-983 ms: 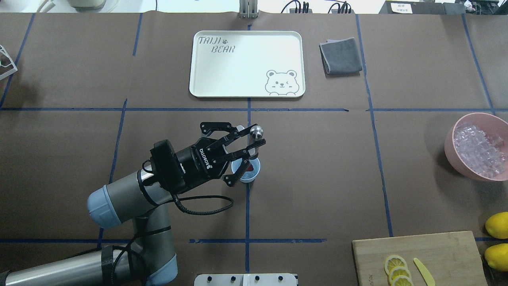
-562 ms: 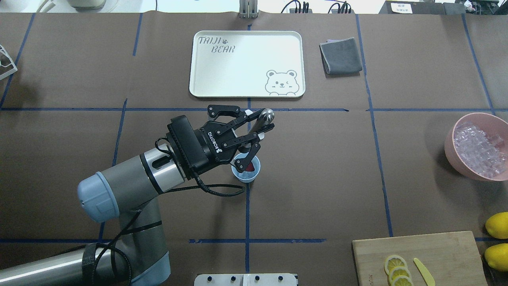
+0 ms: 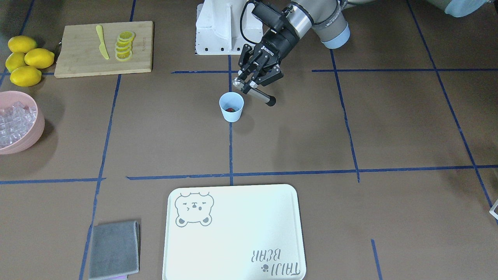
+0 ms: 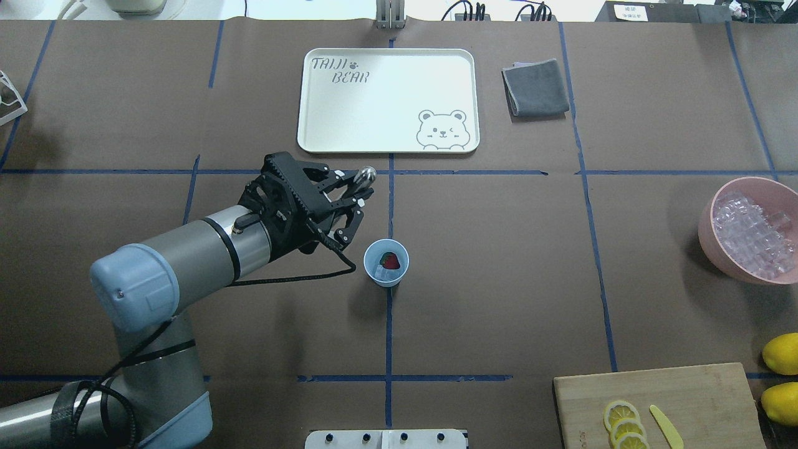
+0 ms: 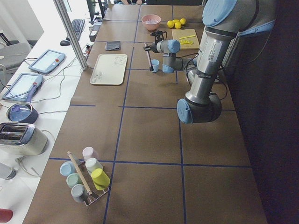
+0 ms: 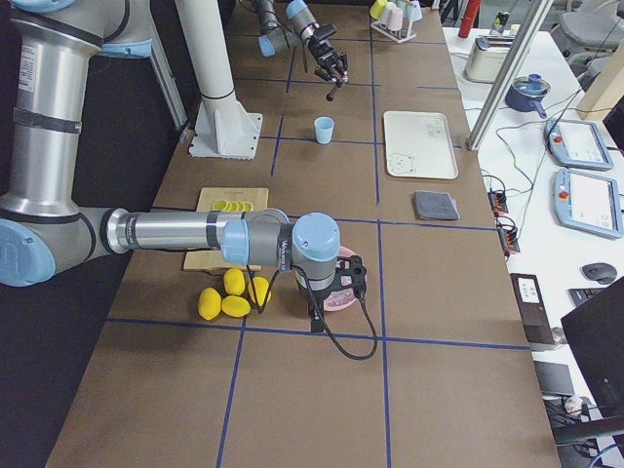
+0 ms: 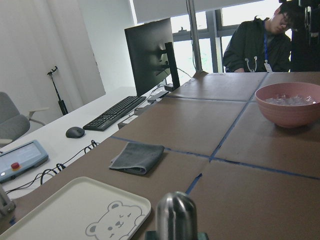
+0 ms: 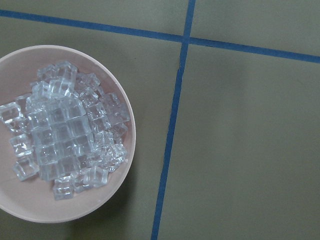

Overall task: Mash ice and strawberries in cup
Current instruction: 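Lift the muddler out of the cup and carry it back with the left gripper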

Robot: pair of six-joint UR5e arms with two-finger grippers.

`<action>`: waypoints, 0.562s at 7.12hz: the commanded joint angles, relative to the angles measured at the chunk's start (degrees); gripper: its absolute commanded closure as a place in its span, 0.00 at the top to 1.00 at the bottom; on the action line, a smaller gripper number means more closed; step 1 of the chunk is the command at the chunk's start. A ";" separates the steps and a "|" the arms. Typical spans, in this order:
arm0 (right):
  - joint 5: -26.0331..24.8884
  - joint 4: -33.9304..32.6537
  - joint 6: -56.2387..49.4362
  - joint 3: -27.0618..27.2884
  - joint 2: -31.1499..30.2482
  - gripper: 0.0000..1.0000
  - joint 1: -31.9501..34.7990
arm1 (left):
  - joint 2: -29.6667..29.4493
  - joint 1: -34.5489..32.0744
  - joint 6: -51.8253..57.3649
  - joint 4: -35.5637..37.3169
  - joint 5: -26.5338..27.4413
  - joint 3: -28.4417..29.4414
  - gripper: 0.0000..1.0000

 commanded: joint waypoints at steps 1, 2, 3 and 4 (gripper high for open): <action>0.07 0.00 0.00 -0.01 0.04 1.00 0.00 | 0.03 -4.51 -2.01 25.41 -0.68 -9.34 0.00; 0.07 0.00 0.00 -0.01 0.04 1.00 0.00 | 0.03 -6.44 -2.09 34.06 -4.77 -10.78 0.00; 0.07 0.00 0.00 -0.10 0.04 1.00 -0.09 | 0.38 -6.89 -2.53 42.24 -5.95 -13.31 0.00; 0.07 0.00 0.00 -0.10 0.04 1.00 -0.09 | 1.60 -7.33 -4.45 51.98 -7.61 -16.30 0.00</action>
